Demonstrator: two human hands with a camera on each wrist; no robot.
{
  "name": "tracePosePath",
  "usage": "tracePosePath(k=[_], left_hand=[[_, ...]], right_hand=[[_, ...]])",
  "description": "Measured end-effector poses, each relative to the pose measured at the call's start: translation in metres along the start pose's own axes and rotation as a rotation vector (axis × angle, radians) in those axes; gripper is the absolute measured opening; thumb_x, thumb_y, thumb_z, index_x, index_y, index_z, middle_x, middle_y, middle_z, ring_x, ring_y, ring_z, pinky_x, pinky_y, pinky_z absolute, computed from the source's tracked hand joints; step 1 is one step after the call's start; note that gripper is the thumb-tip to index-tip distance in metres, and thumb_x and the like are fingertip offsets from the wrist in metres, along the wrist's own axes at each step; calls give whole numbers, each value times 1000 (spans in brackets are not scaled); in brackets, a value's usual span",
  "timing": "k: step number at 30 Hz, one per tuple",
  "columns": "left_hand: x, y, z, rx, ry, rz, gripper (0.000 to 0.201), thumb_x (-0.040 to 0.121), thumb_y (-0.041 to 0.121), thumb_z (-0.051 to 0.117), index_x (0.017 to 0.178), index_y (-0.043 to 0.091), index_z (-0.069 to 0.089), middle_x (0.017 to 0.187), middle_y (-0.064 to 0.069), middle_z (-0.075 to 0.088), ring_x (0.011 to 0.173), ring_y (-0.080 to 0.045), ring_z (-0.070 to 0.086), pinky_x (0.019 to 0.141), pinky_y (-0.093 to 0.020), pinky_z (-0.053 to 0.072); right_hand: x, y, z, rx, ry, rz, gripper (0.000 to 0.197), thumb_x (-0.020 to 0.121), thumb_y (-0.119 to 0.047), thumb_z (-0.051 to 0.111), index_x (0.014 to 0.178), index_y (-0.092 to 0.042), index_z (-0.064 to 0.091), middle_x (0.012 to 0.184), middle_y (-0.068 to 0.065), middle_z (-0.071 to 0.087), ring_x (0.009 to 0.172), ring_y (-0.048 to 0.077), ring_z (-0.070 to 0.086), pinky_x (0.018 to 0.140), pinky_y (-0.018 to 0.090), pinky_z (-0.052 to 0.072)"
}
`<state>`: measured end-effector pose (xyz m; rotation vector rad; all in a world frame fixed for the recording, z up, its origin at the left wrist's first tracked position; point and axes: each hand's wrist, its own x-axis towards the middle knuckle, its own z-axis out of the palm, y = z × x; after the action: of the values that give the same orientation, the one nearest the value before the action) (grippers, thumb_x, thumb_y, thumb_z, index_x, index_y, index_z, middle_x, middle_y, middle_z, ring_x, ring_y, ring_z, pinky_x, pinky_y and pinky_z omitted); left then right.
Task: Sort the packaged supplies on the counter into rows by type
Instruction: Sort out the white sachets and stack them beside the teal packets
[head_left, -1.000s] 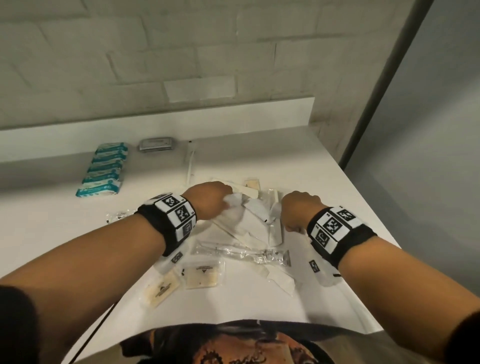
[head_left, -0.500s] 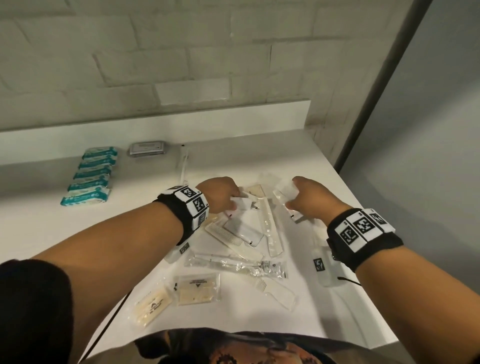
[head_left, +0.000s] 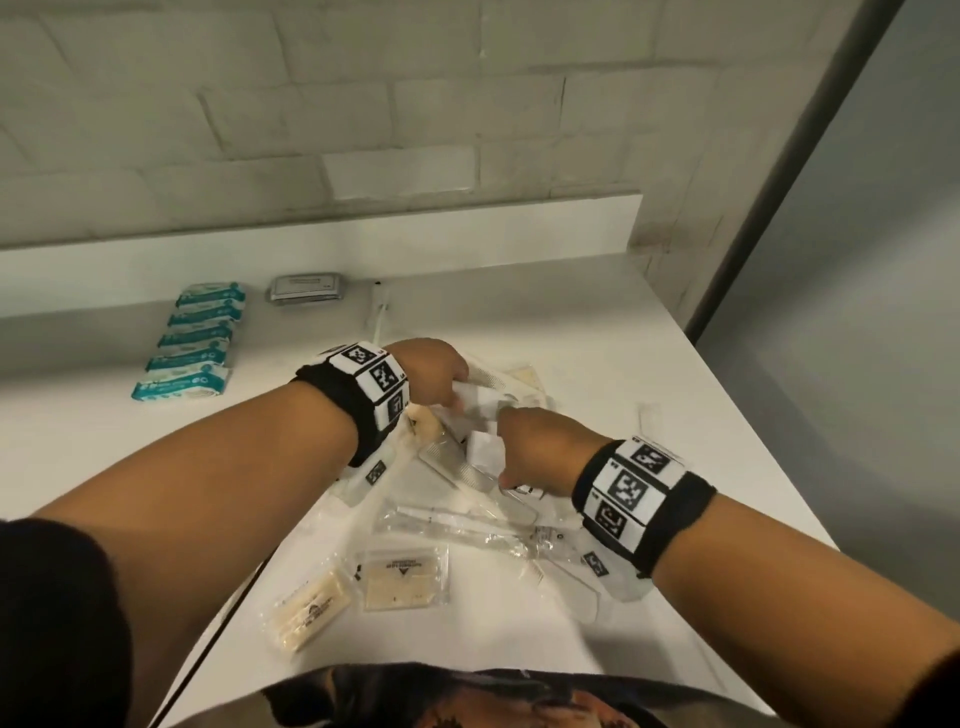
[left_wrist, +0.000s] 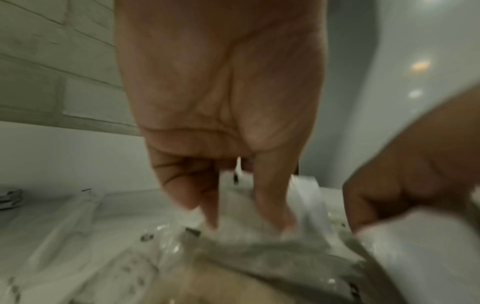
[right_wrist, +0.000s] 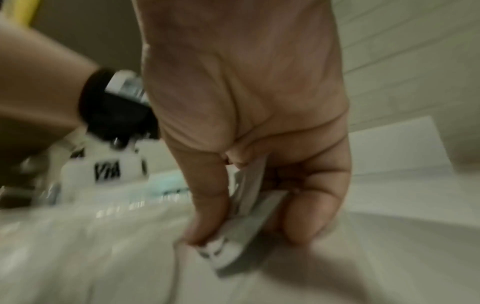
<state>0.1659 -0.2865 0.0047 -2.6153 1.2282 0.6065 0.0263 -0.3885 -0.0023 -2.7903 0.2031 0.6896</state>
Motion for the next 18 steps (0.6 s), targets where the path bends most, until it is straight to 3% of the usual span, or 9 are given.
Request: tracePosePath(k=[3,6,8,12,16,18], left_hand=[[-1,1,-2,94,-76,14,42,80,38,70,116,19,61,110,-1,56,95,-19,55,76,-30,43],[-2,11,4,133,-53,63,63,67,36,81,121,23,52,113,-1,51,90,-19,53,71,-31,42],[-2,18,5,158,-44,71,68,68,29,81,127,21,48,118,-3,53,96,-21,56,71,-30,41],[-2,22,4,109,-96,19,67,73,24,77,133,20,47,121,-2,59,108,-23,57,76,-28,41],[-6,18,12,38,-65,-34,46,76,41,73,113,18,61,108,-4,63,94,-22,59,75,-29,46],[-11,17,17,-92,49,-88,48,73,51,72,107,18,61,100,-2,61,91,-22,59,78,-32,49]], right_hand=[[6,-2,3,-78,-29,93,51,82,-19,67,130,-10,48,122,7,55,98,24,61,65,30,45],[14,-6,2,-113,-55,131,46,82,-12,62,127,-9,52,119,8,54,89,23,59,57,28,44],[18,-7,1,-90,-101,150,51,84,-9,62,132,-6,48,112,7,62,86,22,64,52,25,44],[18,-1,1,-20,-95,123,55,85,-11,66,134,-3,42,116,9,63,83,21,60,50,23,43],[7,12,0,-23,-81,87,41,85,-15,63,124,-5,55,114,8,64,86,21,63,61,25,48],[1,22,-6,83,-70,99,40,84,-13,62,123,-9,52,107,5,63,74,19,64,57,25,51]])
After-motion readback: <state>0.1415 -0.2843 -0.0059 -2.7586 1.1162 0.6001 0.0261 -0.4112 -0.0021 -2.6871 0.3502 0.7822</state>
